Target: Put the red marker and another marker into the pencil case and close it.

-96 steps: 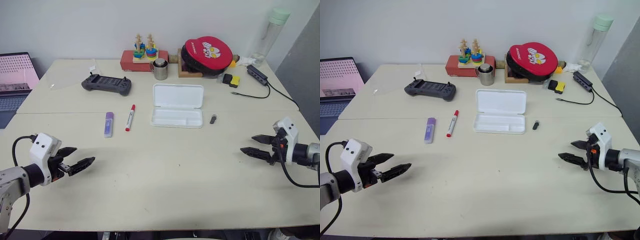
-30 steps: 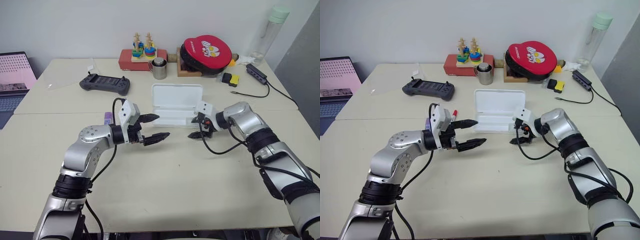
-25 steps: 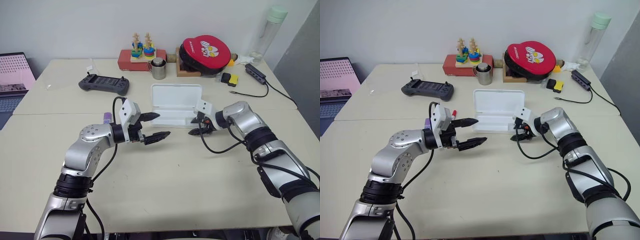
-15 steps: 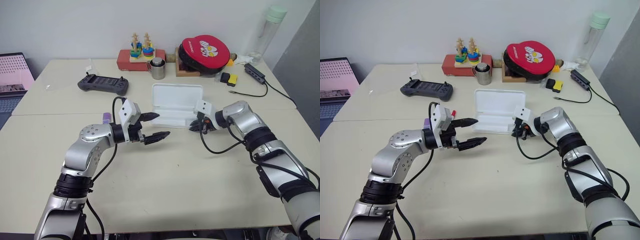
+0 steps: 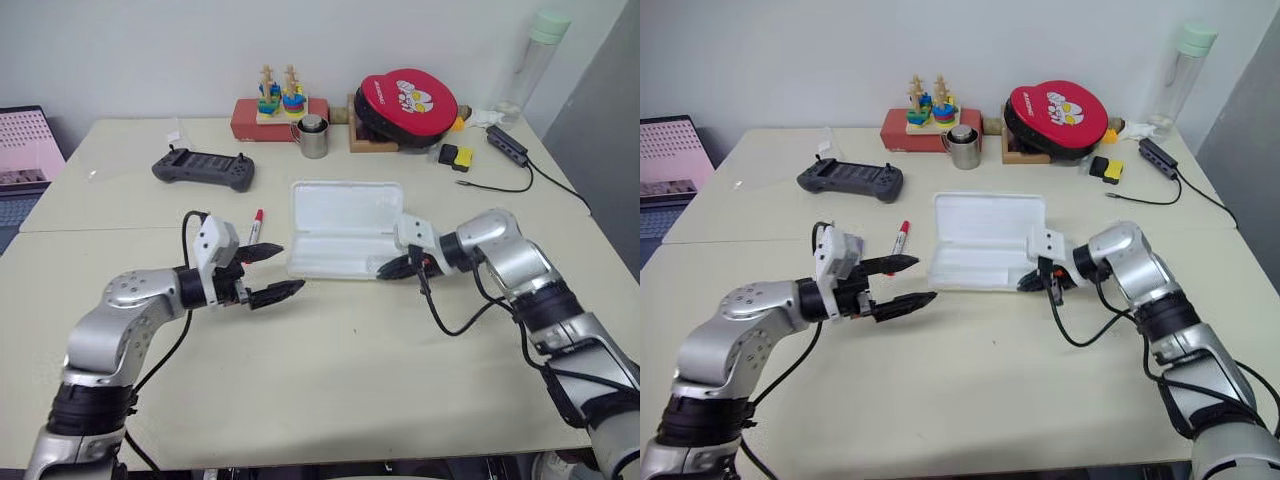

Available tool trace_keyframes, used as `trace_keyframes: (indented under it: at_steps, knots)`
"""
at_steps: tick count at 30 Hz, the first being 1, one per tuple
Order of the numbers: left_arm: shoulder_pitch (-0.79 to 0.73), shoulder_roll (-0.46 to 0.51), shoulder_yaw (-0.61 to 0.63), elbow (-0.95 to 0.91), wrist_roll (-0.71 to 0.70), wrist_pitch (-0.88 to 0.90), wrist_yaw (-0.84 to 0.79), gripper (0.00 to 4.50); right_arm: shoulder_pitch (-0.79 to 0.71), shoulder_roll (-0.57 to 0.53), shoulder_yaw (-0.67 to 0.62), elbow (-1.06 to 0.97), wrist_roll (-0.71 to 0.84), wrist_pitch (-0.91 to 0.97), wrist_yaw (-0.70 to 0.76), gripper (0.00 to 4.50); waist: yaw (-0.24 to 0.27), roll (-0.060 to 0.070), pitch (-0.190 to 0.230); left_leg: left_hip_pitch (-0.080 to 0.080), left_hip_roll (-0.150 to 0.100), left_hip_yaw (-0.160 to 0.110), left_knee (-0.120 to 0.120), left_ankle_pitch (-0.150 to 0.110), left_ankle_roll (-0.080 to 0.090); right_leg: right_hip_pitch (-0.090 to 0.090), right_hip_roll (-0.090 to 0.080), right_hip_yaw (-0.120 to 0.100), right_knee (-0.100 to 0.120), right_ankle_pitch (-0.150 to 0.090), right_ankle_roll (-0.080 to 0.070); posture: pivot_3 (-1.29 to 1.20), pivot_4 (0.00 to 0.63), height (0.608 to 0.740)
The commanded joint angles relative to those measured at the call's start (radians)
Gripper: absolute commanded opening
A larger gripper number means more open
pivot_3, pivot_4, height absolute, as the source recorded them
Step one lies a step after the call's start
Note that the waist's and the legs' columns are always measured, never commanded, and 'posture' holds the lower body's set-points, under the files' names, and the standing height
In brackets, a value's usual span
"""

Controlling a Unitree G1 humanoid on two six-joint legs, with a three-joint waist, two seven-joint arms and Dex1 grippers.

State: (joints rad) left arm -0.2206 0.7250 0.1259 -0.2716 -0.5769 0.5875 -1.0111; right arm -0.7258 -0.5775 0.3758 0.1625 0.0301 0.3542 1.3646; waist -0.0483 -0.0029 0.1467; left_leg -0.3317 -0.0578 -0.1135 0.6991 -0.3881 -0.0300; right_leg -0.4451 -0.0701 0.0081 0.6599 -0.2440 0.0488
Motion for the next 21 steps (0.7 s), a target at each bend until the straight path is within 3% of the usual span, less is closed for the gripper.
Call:
trace_keyframes:
  at_steps: [1, 8, 15, 21]
  knots:
    - [0.037, 0.032, 0.045, -0.087, -0.045, 0.032, 0.009, 4.5, 0.074, -0.028, 0.018, -0.235, 0.033, 0.088, 0.002, 0.0, 0.005, 0.0, 0.0, 0.0, 0.0, 0.0, 0.0, 0.0, 0.0, 0.0, 0.0, 0.0, 0.0, 0.0, 0.0, 0.0, 0.15, 0.74]
    - [0.037, 0.031, 0.069, -0.083, -0.063, 0.058, 0.056, 4.5, 0.129, -0.027, 0.062, -0.307, 0.011, 0.141, -0.052, 0.0, 0.017, 0.0, 0.0, 0.0, 0.0, 0.001, 0.0, 0.0, 0.0, 0.0, 0.0, 0.001, 0.0, 0.0, 0.0, 0.0, 0.15, 0.74]
    - [0.006, -0.043, 0.172, -0.053, -0.121, 0.135, 0.241, 4.5, 0.146, -0.026, 0.042, -0.366, 0.04, 0.201, -0.1, 1.37, 0.017, 0.0, 0.0, 0.0, 0.0, 0.001, 0.0, 0.0, 0.0, 0.0, 0.0, 0.0, -0.001, 0.0, 0.0, 0.0, 0.15, 0.74]
    - [-0.039, -0.112, 0.349, -0.018, -0.213, 0.184, 0.434, 4.5, 0.138, -0.01, -0.099, -0.474, 0.229, 0.331, -0.111, 2.69, 0.018, -0.001, 0.0, 0.0, 0.0, 0.0, 0.0, 0.0, 0.0, 0.0, 0.0, 0.0, -0.001, 0.0, 0.0, 0.0, 0.15, 0.74]
